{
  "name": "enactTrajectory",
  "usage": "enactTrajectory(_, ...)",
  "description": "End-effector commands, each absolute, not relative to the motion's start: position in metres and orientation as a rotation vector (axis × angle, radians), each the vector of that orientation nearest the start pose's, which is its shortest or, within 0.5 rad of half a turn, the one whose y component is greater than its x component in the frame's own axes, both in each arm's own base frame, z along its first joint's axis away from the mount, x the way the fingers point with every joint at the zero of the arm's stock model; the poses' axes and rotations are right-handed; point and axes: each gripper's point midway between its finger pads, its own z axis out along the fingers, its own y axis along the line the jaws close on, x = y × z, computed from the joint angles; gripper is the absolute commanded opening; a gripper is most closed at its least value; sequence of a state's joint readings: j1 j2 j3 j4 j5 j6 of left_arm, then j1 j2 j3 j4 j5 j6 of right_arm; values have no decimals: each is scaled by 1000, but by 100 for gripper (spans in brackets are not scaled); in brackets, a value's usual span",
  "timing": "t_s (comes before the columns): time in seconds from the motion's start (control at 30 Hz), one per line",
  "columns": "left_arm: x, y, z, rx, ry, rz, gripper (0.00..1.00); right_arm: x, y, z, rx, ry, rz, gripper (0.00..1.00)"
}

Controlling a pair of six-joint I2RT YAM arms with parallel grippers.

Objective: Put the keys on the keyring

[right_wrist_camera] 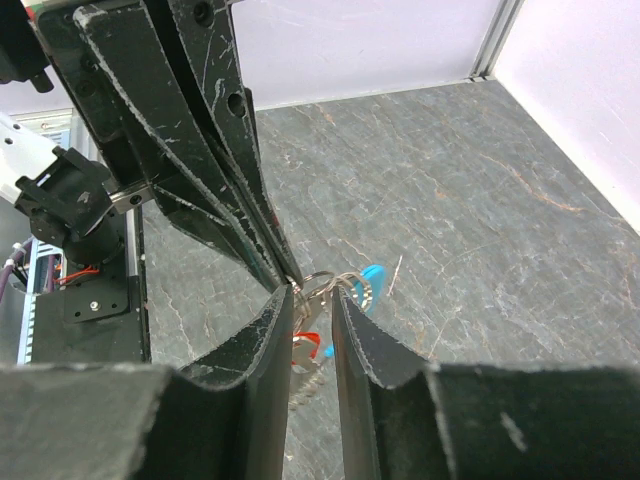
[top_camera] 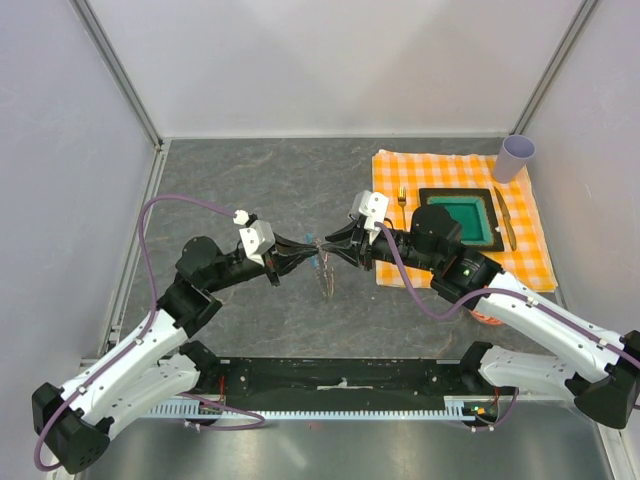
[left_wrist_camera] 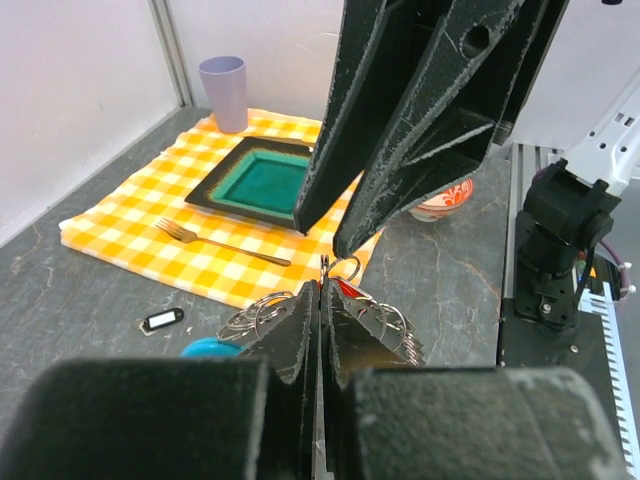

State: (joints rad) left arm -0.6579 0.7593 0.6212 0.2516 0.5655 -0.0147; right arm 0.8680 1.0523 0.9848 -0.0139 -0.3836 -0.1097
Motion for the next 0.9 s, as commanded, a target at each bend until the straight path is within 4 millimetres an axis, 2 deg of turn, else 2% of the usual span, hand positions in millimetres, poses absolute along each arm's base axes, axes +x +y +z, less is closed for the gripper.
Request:
enactTrajectory(0.0, 184, -256, 338, 846, 1137, -934, 2, 190, 327, 343, -1046, 1319, 930, 29)
enactTrajectory(0.43, 188, -252, 344, 792, 1115, -921, 2, 192, 327, 323, -1055, 1375, 929, 29)
enactTrajectory(0.53, 188, -251, 345, 778, 1108, -927, 2, 193, 328, 317, -1059, 1389, 929, 22)
enactTrajectory(0.57, 189, -250, 344, 771, 1106, -924, 2, 193, 328, 316, -1058, 1391, 928, 14)
enactTrajectory(0.67, 189, -249, 346, 757, 1100, -919, 2, 194, 327, 315, -1048, 1399, 918, 0)
enactTrajectory(0.87, 194, -242, 348, 703, 1090, -896, 2, 191, 324, 312, -1045, 1405, 925, 0)
